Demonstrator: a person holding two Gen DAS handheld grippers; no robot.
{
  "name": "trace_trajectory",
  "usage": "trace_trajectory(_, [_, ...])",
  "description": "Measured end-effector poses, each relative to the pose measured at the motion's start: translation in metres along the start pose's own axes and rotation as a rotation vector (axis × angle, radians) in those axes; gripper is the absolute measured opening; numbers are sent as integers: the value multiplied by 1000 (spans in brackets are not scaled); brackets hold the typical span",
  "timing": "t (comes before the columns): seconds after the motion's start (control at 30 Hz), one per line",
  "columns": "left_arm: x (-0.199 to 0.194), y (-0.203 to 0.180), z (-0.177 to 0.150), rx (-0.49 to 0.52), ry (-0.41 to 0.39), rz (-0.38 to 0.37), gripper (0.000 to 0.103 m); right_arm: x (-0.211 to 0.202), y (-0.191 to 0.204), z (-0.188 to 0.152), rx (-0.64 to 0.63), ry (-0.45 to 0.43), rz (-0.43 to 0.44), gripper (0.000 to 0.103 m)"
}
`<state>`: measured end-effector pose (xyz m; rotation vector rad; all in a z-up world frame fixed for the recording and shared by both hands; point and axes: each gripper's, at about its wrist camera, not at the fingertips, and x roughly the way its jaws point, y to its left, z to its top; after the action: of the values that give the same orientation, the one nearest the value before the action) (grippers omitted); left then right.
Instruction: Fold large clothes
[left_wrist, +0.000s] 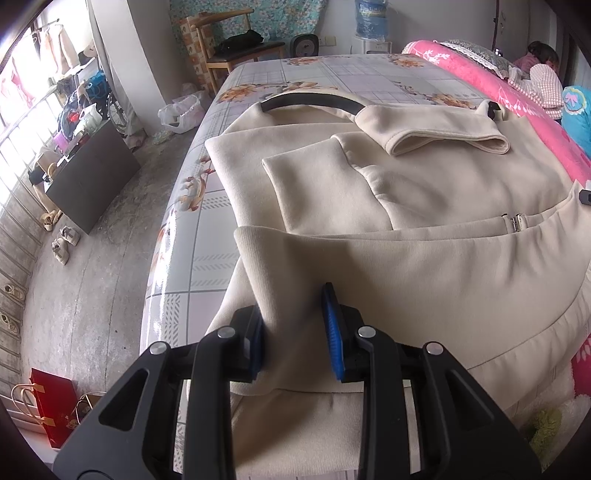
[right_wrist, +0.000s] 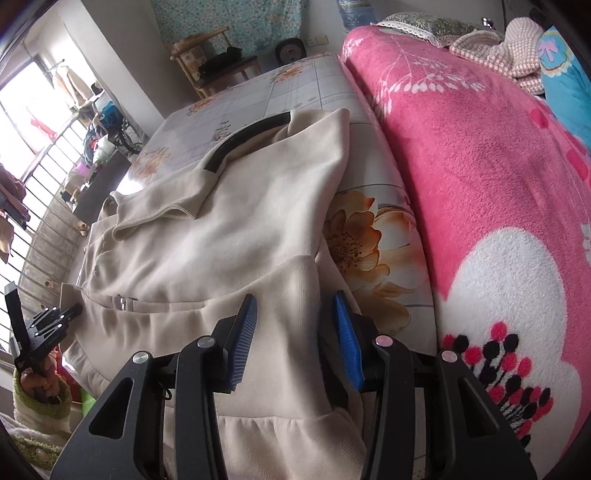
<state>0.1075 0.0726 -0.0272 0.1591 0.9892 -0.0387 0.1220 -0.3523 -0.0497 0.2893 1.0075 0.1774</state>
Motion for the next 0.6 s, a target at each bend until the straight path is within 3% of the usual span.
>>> trace_trajectory(0.13, [0,-1,0,-2,1,0,27,-2,12,-7,-44,27,-22,36])
trace_trajectory(0.33, [1,-1,1,-3,10,5,27,-1,37,-18,-194,41,-221,16])
trace_trajectory(0.6, [2,-4,3,-23,21,30,27,12,52,-21,-277,58,-351,15])
